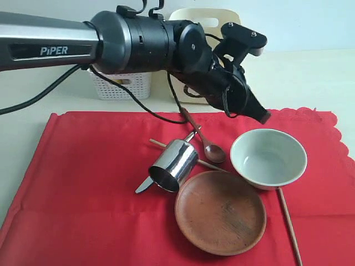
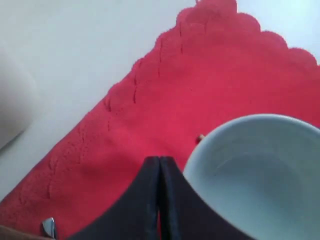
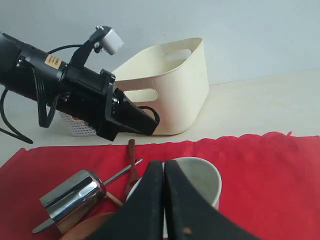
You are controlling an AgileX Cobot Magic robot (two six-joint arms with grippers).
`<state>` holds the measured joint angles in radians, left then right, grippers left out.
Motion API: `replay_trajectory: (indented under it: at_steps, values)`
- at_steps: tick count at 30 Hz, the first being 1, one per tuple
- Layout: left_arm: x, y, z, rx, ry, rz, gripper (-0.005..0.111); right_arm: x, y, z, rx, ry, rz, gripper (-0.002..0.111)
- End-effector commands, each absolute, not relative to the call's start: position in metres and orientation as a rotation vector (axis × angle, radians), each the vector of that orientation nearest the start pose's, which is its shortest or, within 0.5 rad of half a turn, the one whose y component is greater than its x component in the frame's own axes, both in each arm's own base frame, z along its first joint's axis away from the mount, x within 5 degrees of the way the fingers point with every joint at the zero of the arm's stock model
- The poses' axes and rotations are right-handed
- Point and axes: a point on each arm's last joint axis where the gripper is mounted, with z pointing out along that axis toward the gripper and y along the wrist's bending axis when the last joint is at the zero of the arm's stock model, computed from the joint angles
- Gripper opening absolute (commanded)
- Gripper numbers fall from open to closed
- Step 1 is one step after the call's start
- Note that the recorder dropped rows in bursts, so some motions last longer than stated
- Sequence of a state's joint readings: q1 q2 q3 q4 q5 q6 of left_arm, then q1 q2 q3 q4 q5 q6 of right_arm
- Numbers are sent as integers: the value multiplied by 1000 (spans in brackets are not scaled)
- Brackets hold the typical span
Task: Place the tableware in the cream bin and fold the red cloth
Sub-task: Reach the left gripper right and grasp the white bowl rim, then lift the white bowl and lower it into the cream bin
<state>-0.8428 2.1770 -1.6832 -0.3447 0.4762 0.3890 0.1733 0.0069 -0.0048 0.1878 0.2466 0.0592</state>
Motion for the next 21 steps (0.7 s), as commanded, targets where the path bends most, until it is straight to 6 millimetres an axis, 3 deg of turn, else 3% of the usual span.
replay_trajectory:
  at_steps: [1, 6, 9, 19, 21]
  values:
    - [311, -377, 178, 1210, 2235, -525, 14, 54, 13, 192, 19, 1730, 338, 0]
    - [312, -379, 164, 1185, 2276, -552, 49, 54, 13, 192, 19, 1730, 338, 0]
    - [311, -381, 156, 1152, 2315, -590, 61, 54, 13, 192, 19, 1730, 338, 0]
    - [311, -383, 131, 1163, 2361, -577, 62, 54, 13, 192, 19, 1730, 338, 0]
    - [312, -383, 128, 1162, 2364, -574, 56, 54, 13, 192, 19, 1730, 338, 0]
